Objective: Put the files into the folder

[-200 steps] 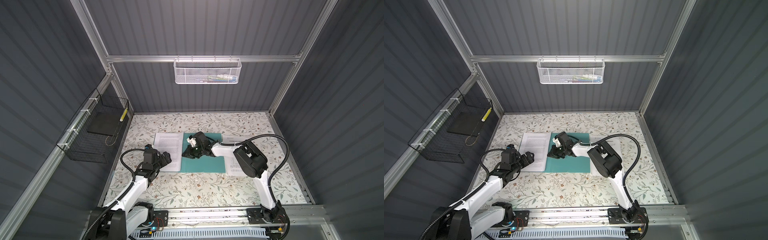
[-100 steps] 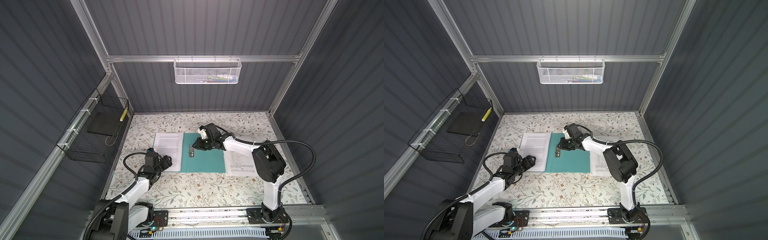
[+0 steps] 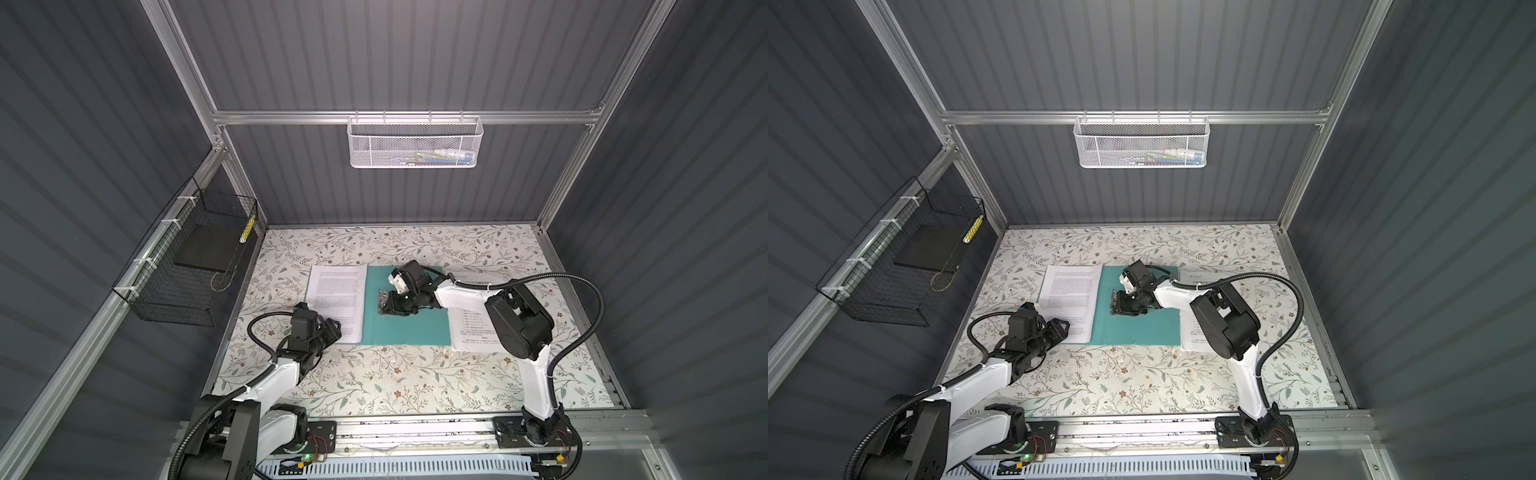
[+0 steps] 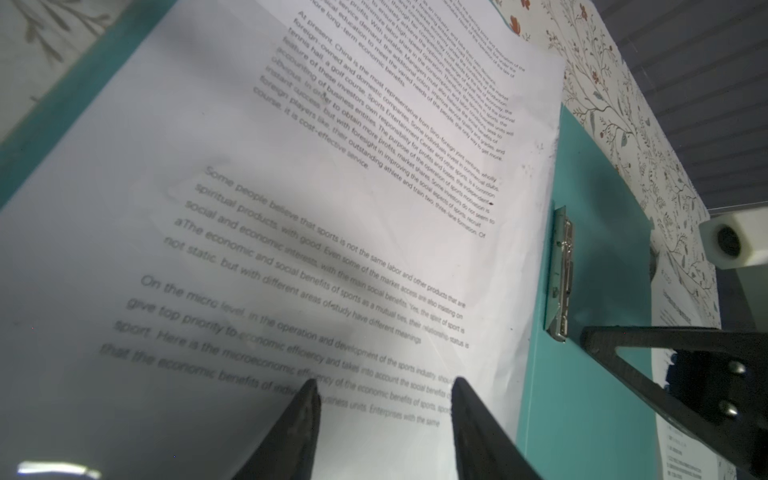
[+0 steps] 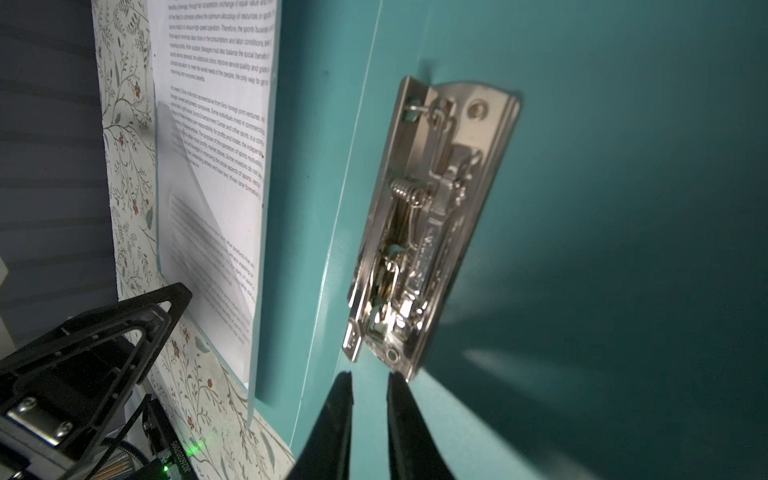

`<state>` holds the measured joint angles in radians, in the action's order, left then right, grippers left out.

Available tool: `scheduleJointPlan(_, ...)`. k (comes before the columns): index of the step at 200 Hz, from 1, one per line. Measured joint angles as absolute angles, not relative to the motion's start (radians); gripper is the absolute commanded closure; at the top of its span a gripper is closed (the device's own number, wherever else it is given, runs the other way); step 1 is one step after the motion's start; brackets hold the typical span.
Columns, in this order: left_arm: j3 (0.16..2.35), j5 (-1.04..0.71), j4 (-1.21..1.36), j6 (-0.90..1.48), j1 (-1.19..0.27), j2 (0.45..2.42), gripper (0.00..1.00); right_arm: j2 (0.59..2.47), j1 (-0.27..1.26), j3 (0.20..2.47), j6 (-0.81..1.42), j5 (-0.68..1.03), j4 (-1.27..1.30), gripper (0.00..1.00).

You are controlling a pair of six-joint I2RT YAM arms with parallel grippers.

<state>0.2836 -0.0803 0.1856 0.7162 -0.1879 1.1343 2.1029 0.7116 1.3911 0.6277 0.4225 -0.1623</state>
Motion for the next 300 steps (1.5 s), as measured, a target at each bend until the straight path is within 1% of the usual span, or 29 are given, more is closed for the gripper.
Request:
scheduleJointPlan(26, 0.276, -0.080, 0.194, 0.723, -0.188, 1.135, 0.56, 2.104, 0.715, 1.391, 0.628, 0.427, -0.162, 0.81)
scheduleJointPlan(66, 0.261, -0.079, 0.220, 0.738, -0.188, 1.135, 0.57, 2.128, 0.715, 1.392, 0.628, 0.437, -0.159, 0.82)
scheduleJointPlan(129, 0.240, -0.072, 0.227, 0.746, -0.188, 1.132, 0.57, 2.136, 0.716, 1.403, 0.632, 0.449, -0.150, 0.84)
scheduleJointPlan(201, 0.234, -0.071, 0.226, 0.746, -0.188, 1.123, 0.58, 2.138, 0.716, 1.414, 0.654, 0.466, -0.132, 0.84)
scheduleJointPlan(264, 0.234, -0.071, 0.226, 0.746, -0.188, 1.123, 0.58, 2.188, 0.716, 1.455, 0.656, 0.476, -0.130, 0.84)
scheduleJointPlan(290, 0.234, -0.071, 0.226, 0.746, -0.188, 1.123, 0.59, 2.188, 0.716, 1.459, 0.661, 0.476, -0.135, 0.88)
scheduleJointPlan(300, 0.234, -0.071, 0.226, 0.746, -0.188, 1.123, 0.59, 2.188, 0.716, 1.461, 0.662, 0.474, -0.137, 0.90)
